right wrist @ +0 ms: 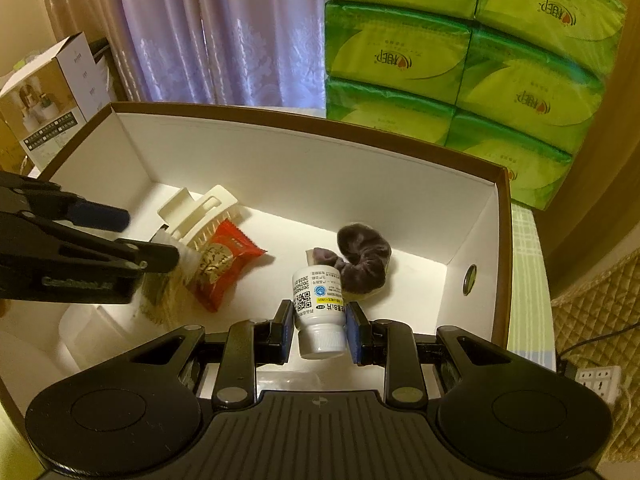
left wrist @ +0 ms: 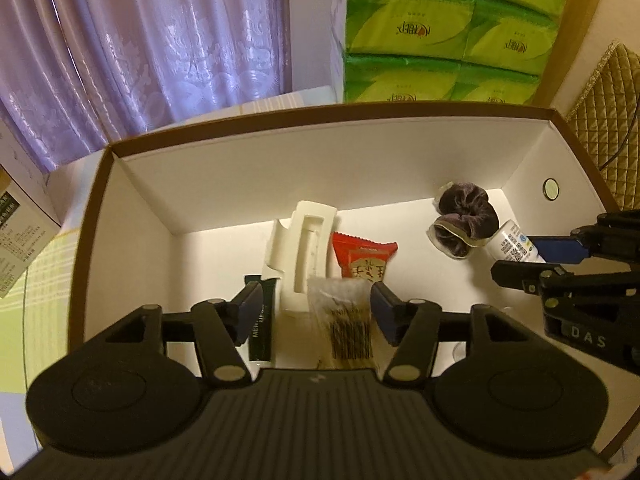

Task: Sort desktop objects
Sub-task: 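Open the left tool releasing the swab bag while the right tool releases the pill bottle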

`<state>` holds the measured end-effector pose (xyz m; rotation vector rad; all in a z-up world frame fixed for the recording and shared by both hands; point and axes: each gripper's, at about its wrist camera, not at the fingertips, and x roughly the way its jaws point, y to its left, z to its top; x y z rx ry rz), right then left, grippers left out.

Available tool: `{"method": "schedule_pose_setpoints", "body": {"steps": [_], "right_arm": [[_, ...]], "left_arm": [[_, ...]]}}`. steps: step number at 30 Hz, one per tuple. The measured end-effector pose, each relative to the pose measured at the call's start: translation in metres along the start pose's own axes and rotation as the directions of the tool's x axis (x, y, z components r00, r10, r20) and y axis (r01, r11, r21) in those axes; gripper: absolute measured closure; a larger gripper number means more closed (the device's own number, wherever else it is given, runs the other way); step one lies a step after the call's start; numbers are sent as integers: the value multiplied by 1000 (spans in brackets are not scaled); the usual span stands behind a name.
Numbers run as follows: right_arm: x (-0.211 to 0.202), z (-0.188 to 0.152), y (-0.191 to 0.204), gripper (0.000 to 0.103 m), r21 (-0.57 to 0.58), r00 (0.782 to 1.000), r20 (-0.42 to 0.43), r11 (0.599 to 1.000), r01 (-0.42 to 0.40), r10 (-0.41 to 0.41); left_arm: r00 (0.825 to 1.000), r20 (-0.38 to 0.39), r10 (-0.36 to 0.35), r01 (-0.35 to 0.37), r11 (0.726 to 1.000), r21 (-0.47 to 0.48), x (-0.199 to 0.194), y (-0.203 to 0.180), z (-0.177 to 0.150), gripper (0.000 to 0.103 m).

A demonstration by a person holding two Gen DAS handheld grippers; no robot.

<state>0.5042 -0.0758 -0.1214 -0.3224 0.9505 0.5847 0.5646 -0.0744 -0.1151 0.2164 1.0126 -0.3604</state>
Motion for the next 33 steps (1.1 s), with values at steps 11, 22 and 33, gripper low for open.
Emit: {"method": "schedule_pose_setpoints", "body": {"steps": [11,22,33], "right_arm": [[1,-1,3,79,-29,999,33,999,19,-18],[-22,-7,10,44,-31,998,65,999,-6,8],[-60,-21,19,12,-15,993,121,1000,-11,13]], "left_arm": [[1000,26,3,-3,1000,13,-17,3,-9,40],[999,49,23,-23,1000,0,-34,10,-15,27],[995,100,29,-28,1000,-11,-73,3,-30,15]]}}
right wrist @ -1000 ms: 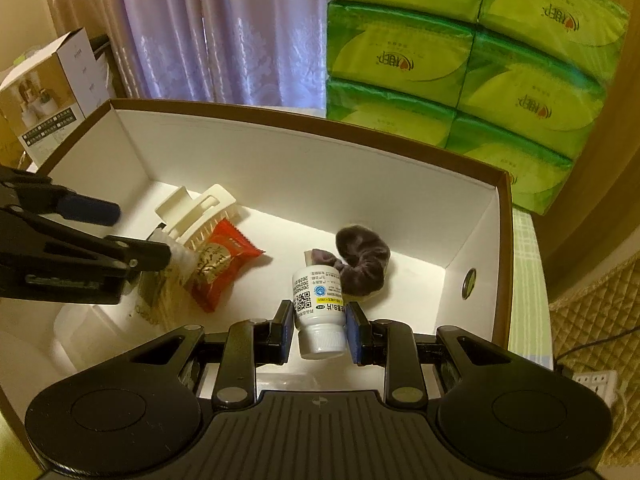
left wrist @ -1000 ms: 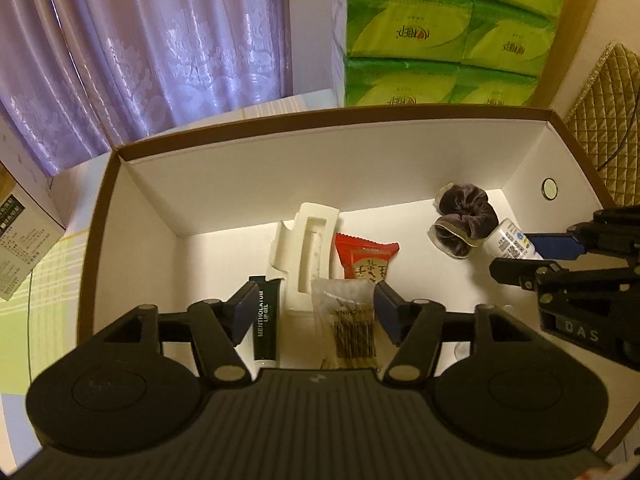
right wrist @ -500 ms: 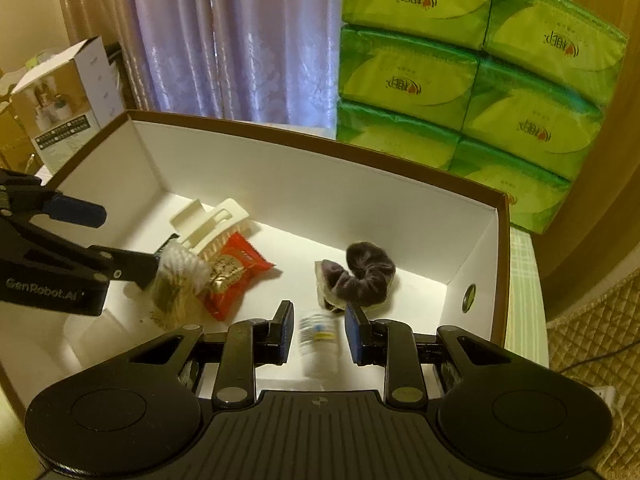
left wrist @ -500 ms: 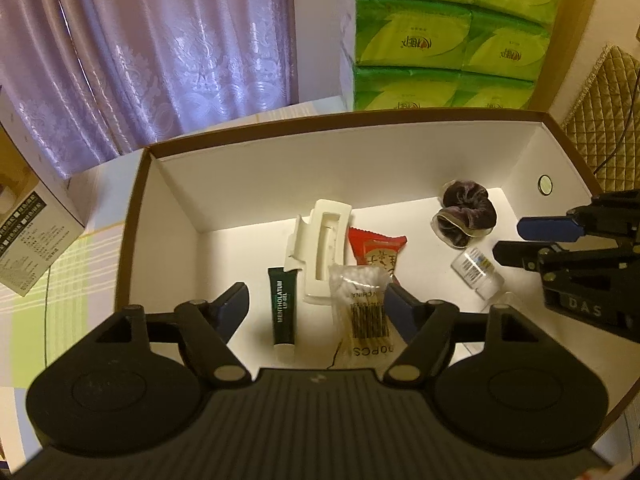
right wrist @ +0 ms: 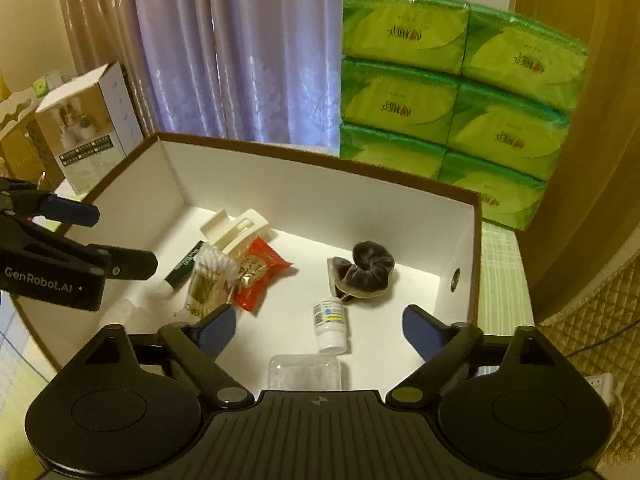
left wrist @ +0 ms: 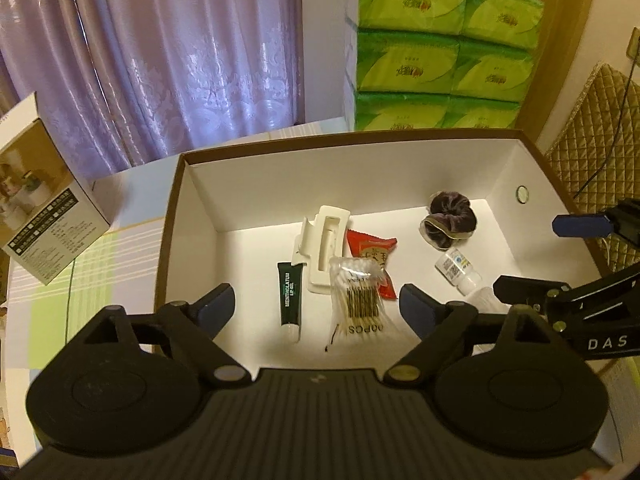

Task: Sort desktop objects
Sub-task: 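Open the left tool releasing the swab bag while the right tool releases the pill bottle, then raise both tools out of the brown box and pull back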

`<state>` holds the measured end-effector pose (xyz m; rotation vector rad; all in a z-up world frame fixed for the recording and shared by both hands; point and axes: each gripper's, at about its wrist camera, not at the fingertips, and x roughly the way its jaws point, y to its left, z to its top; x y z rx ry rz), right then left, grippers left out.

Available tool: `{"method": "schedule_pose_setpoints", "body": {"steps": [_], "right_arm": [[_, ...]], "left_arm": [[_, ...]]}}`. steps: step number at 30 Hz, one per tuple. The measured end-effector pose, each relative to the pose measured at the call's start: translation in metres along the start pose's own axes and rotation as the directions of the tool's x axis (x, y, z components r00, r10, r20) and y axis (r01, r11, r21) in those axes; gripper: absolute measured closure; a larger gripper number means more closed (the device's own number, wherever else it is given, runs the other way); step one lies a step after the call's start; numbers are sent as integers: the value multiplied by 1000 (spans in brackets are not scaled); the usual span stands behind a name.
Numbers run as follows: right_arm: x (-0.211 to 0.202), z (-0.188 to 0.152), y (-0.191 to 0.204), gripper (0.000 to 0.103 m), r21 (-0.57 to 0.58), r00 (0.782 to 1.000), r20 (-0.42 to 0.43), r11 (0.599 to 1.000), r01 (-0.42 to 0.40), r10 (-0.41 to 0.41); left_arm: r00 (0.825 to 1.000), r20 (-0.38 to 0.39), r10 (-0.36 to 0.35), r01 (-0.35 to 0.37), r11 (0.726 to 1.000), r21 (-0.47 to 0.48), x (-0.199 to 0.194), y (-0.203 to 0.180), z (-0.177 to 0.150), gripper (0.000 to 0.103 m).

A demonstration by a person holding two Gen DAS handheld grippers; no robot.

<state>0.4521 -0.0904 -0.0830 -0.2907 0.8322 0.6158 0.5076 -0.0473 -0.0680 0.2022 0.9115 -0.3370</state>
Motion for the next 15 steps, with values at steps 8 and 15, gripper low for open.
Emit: {"method": "schedule_pose_setpoints", "body": {"steps": [8,15], "right_arm": [[-39,-7,6,2,41,999,52,999,-16,14],[-77,-20,12,2,67,996,91,997,-26,20]], "left_arm": [[1000,30,2,-2,1000,-3,-37,-4,-15,12],[999,48,14,-13,1000,-27,-73,-8,-34,11]]}}
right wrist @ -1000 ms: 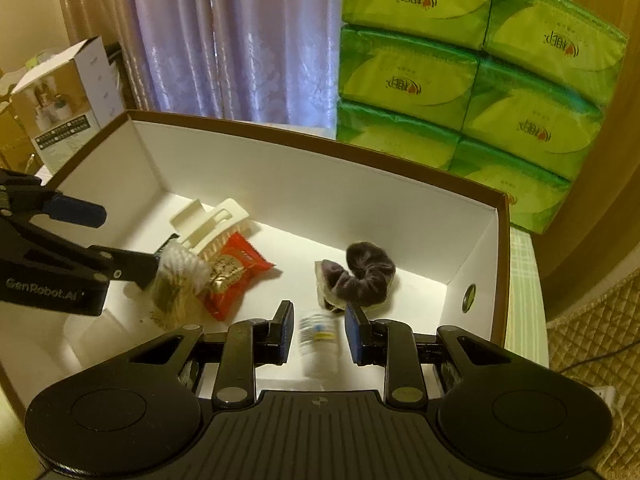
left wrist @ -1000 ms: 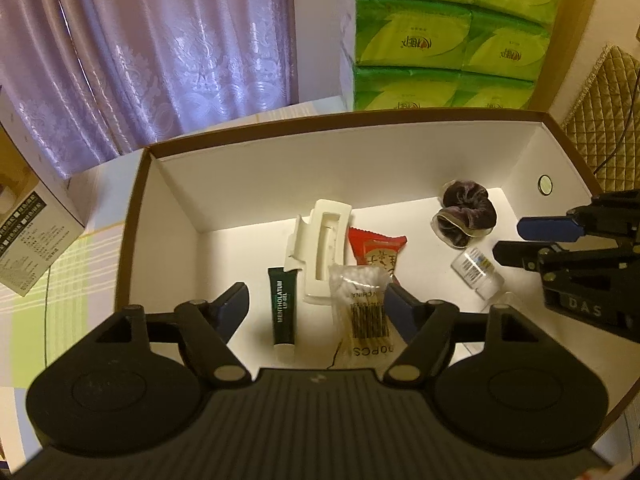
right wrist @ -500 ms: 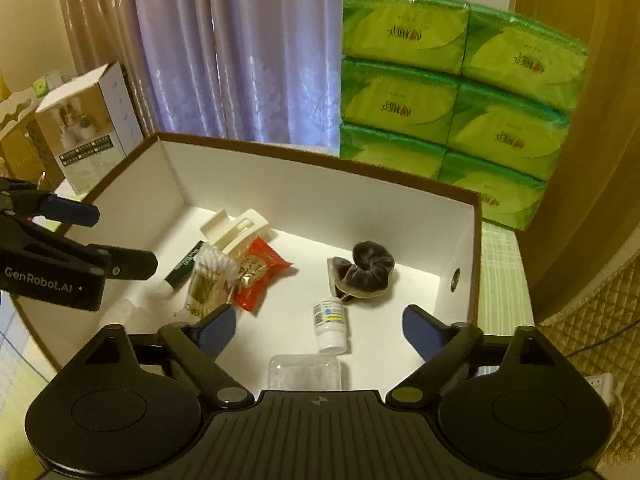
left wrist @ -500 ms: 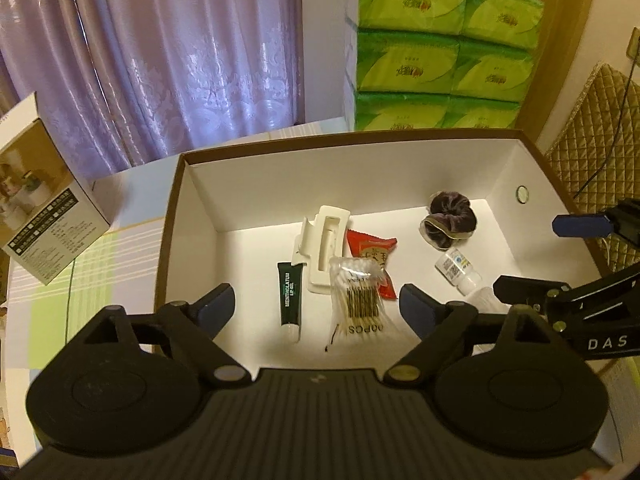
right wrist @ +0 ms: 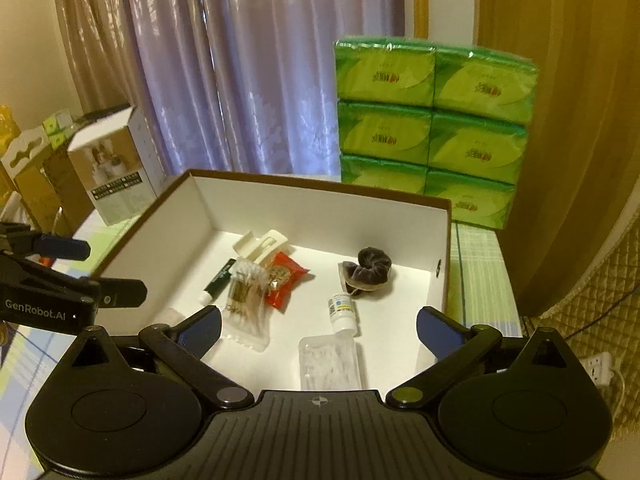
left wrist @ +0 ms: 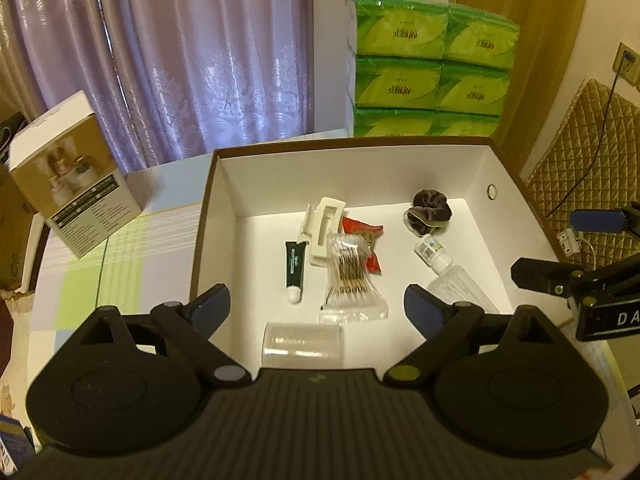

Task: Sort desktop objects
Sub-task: 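Raise both tools out of the brown box and pull back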

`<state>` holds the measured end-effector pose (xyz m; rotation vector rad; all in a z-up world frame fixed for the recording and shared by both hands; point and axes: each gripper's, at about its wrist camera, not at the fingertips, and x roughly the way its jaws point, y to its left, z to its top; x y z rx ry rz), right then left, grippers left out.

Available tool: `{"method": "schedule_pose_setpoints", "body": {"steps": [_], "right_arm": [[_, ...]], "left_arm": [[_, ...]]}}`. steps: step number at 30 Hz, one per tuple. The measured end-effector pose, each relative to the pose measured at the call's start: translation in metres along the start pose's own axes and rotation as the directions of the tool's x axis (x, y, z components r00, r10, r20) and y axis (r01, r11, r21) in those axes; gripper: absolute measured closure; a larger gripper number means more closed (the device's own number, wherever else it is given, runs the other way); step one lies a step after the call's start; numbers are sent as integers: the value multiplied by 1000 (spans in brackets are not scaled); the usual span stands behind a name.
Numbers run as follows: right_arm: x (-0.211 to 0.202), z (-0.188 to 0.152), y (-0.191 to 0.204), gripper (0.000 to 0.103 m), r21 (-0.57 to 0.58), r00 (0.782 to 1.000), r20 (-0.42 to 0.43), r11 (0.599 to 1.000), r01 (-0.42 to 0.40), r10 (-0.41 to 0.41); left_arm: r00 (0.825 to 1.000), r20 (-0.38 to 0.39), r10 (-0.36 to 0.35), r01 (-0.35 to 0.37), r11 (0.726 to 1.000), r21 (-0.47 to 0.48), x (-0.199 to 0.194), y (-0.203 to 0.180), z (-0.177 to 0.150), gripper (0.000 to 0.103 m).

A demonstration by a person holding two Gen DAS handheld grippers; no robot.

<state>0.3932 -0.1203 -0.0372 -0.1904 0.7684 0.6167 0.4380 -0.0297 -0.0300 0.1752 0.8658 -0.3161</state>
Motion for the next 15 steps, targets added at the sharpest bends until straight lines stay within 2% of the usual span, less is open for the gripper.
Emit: {"method": "schedule_pose_setpoints", "body": {"steps": [7,15], "right_arm": [[-44,-17,9,2,19,999,38,1000,-18,17],[-88,-45,19,2,17,998,59,999,-35,34]], "left_arm": [[1000,28,11,-10,1000,-16,-42,-7,-23,8],[1000,21,7,-6,999,-44,-81,-18,-60,8]]}}
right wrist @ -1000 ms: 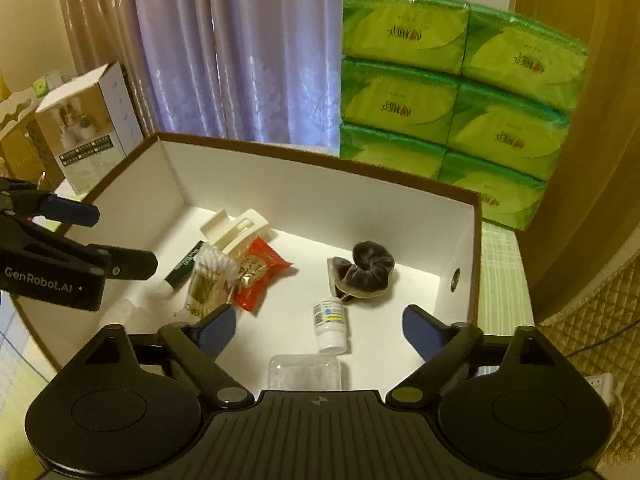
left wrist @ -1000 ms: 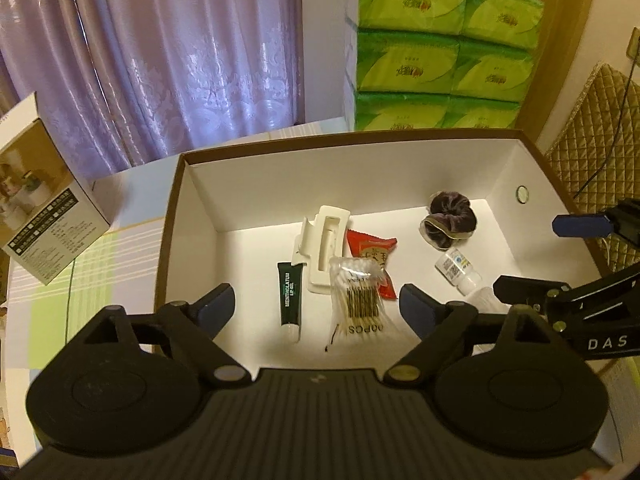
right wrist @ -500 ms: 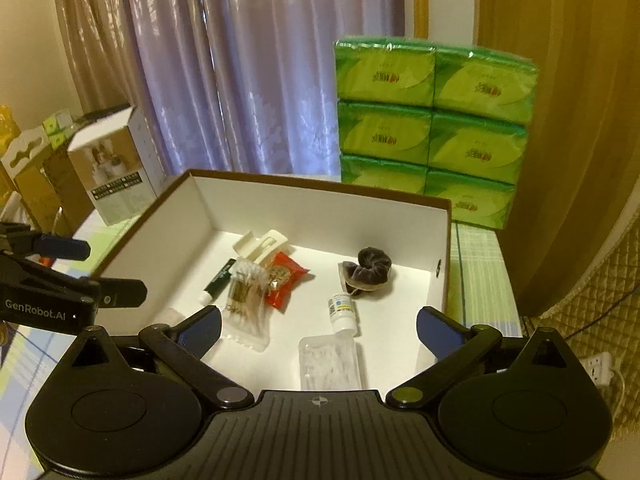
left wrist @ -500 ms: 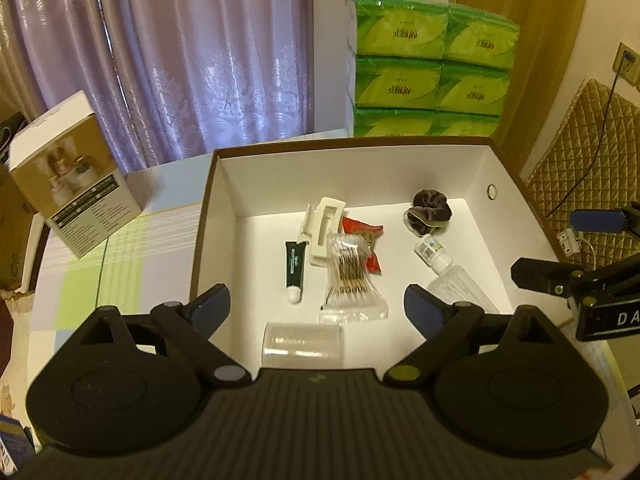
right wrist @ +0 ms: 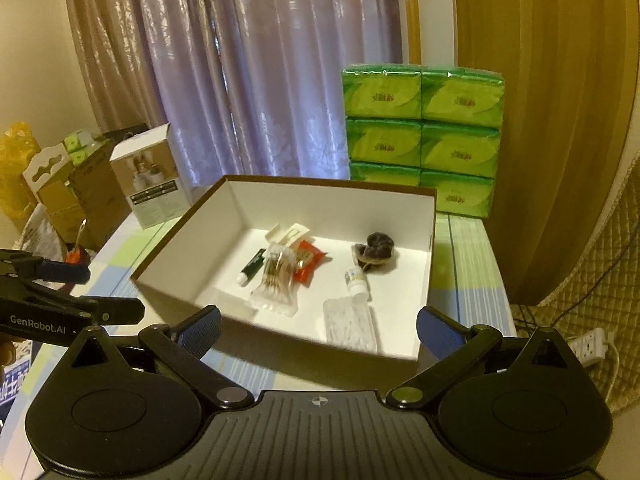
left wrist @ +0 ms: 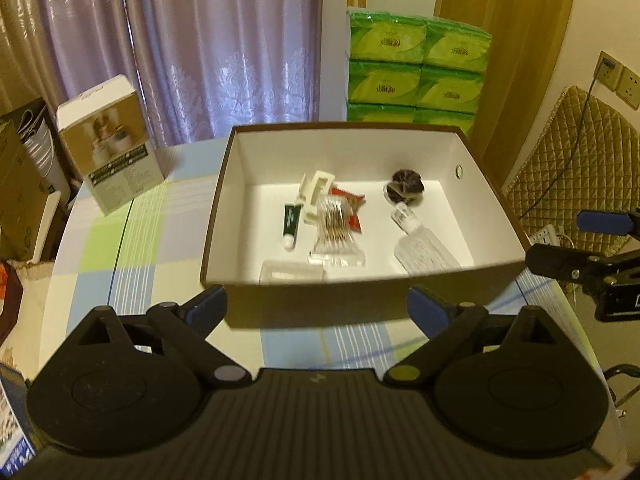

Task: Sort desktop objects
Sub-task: 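Raise both tools out of the brown box and pull back, then move the left tool to the black FLYCO box while the right tool nears the white toothbrush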

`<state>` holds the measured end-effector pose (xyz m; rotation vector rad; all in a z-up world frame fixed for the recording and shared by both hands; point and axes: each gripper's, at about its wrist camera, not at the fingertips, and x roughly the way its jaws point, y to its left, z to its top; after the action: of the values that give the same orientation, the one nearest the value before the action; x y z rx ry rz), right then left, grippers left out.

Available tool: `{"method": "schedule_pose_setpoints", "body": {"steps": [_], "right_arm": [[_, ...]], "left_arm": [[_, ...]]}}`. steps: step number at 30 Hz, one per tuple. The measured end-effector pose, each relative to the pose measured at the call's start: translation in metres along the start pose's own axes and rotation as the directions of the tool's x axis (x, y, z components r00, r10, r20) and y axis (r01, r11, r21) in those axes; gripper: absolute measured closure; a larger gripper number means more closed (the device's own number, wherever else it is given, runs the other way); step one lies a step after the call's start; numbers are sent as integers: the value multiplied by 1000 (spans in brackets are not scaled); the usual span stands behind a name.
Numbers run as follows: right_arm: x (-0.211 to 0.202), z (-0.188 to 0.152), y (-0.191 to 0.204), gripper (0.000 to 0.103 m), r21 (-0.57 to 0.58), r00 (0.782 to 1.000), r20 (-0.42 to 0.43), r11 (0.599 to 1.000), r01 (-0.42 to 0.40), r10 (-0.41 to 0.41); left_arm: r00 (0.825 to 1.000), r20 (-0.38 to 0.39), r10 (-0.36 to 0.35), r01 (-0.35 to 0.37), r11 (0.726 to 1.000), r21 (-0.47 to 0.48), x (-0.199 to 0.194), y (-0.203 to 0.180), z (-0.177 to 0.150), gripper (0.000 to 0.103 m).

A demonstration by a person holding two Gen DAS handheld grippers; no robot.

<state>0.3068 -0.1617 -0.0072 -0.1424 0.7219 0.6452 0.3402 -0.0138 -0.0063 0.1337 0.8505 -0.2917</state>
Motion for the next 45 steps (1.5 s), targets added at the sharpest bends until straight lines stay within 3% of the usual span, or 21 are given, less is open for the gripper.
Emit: {"method": "schedule_pose_setpoints", "body": {"steps": [15,27,35,45], "right_arm": [[-52,-50,12,2,-15,999,-14,999,-34,34],[-71,-80,7,2,-4,998,-44,998,-56,55],[-66,-112,-5,2,10,990,-132,998,-54,55],[-55,-157,-21,2,29,965,-261,999,-27,34]], "left_arm": [[999,-37,9,-11,999,-47,-50,-19,-70,8],[995,-102,-9,5,999,-39,-63,-39,-120,8],[982,-186,-38,35,999,-19,-52,-59,-154,8],[966,-247,-71,70,997,-14,-37,-80,-176,8]]}}
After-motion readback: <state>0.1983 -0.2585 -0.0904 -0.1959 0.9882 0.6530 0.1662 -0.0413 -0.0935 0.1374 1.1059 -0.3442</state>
